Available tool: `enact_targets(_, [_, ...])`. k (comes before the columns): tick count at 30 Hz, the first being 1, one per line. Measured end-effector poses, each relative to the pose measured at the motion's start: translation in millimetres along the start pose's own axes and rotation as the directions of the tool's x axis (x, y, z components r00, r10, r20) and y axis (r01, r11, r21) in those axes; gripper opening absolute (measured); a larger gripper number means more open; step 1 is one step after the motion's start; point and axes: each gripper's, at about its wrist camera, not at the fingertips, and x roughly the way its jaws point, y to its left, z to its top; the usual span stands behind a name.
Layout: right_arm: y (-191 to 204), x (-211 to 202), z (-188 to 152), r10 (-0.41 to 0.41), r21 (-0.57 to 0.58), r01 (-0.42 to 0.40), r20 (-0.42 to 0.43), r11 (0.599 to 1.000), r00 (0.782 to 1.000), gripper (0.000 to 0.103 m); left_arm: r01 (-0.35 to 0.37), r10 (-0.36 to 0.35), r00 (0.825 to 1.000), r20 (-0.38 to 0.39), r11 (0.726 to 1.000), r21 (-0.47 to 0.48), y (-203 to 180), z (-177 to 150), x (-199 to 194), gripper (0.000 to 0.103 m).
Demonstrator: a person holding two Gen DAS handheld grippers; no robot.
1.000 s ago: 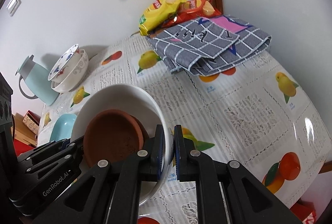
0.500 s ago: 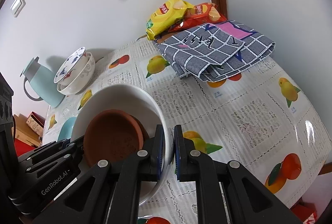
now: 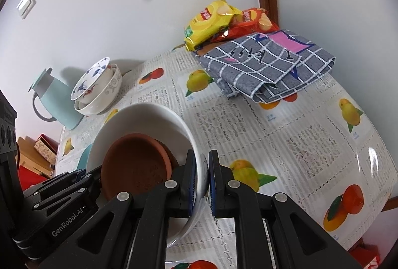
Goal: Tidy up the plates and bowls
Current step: 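Carry the white bowl with both grippers over the stacked blue and green plates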
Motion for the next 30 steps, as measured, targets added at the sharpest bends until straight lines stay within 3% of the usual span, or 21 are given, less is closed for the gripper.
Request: enact_targets(30, [66.1,3.4,-11.7,0.04,-0.069,-0.039,0.005,0.997,0.999,0.01,-0.03,0.033,0.999,0.044,0.998,-0.063,61.4,-8.1,-35.3,0.01])
